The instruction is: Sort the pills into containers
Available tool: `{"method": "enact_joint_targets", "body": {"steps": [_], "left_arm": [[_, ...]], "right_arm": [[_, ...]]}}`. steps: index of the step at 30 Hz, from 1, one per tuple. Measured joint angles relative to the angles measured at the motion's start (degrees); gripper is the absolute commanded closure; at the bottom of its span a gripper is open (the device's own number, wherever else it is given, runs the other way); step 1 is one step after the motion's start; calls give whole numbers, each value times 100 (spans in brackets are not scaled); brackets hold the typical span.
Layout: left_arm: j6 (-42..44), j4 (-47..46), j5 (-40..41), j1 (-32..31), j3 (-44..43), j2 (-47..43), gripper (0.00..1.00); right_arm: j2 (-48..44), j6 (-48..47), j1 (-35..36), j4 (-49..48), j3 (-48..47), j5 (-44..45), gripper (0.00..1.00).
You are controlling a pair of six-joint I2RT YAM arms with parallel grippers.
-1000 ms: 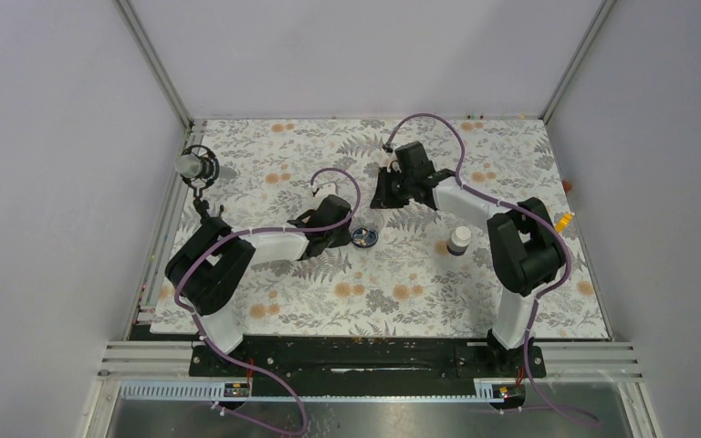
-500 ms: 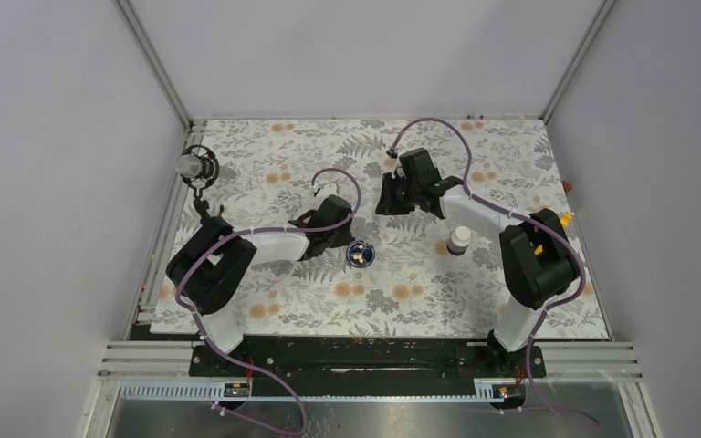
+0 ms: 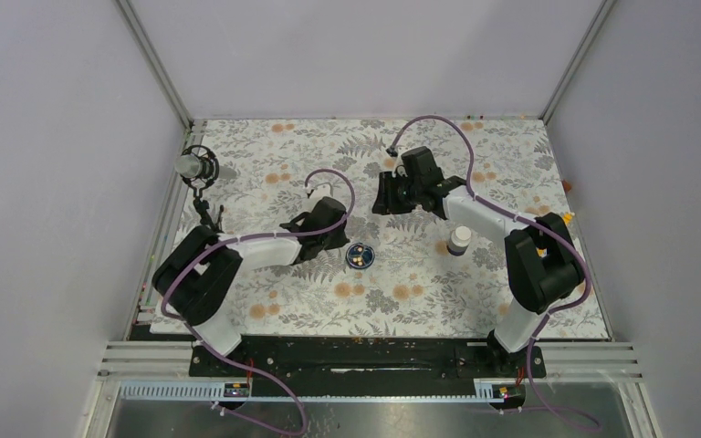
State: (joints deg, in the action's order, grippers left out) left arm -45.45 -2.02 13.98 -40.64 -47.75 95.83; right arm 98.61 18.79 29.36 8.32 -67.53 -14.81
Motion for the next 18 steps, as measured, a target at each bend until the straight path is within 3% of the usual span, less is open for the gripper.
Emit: {"method": "enact_joint_targets", "body": {"steps": [8, 18], "left_arm": [[-17, 450, 260, -334, 293, -833, 100], [-850, 717, 511, -1172, 1047, -1235, 100]], "right_arm": [[2, -229, 144, -4, 0, -297, 50], [142, -415, 398, -2, 0, -417, 55]]}}
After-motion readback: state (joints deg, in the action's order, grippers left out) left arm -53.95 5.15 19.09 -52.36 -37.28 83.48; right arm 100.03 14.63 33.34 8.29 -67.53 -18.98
